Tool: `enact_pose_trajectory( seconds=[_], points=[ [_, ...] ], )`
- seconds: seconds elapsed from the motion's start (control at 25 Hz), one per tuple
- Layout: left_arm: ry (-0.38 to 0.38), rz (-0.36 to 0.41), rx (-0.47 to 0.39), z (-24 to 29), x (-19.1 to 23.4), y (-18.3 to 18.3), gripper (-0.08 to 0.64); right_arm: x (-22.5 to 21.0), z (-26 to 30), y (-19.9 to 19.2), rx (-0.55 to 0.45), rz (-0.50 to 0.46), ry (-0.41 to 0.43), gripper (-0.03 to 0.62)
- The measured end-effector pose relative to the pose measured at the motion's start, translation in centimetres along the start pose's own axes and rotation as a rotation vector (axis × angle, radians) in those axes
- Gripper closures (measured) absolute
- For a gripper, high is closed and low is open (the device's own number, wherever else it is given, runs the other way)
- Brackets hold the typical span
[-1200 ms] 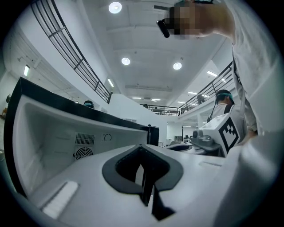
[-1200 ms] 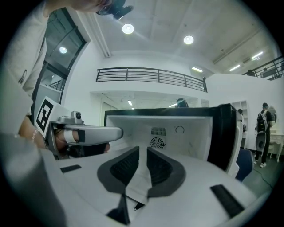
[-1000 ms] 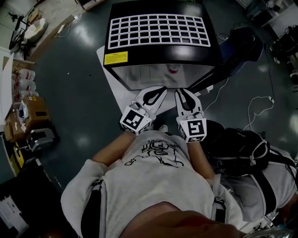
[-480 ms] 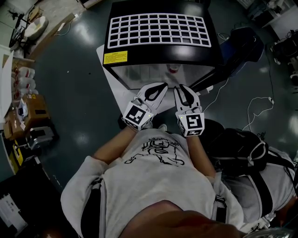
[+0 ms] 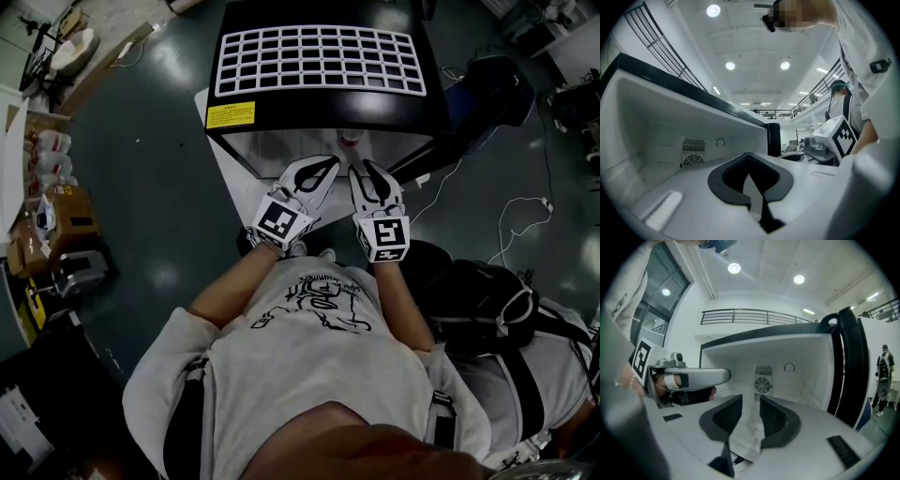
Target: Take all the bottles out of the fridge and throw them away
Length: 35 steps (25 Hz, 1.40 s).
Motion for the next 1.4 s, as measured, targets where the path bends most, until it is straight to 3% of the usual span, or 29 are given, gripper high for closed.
enact_pose_trajectory(
  seconds=[0.48,1.4],
  points=[
    [-0.002,-0.006,0.012,1.2,1.2,-2.1,0.551,-1.5,1.7,-1.7,0.027,-0.015,-0.017,0.465],
    [0.031,0.018,0.014,3.8,3.7,-5.7,0.551,-3.9,6.0,-4.8,0.021,-0.061,-0.056,0.445]
  ],
)
Point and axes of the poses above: the fingertips, and each gripper's own axes: z forward along the fingers, x to its left, y out of its top, the point moved 10 cm from there along -z, backward along the fingers, and after that the axes turned 12 degrees about -x, right-handed, at the moved point
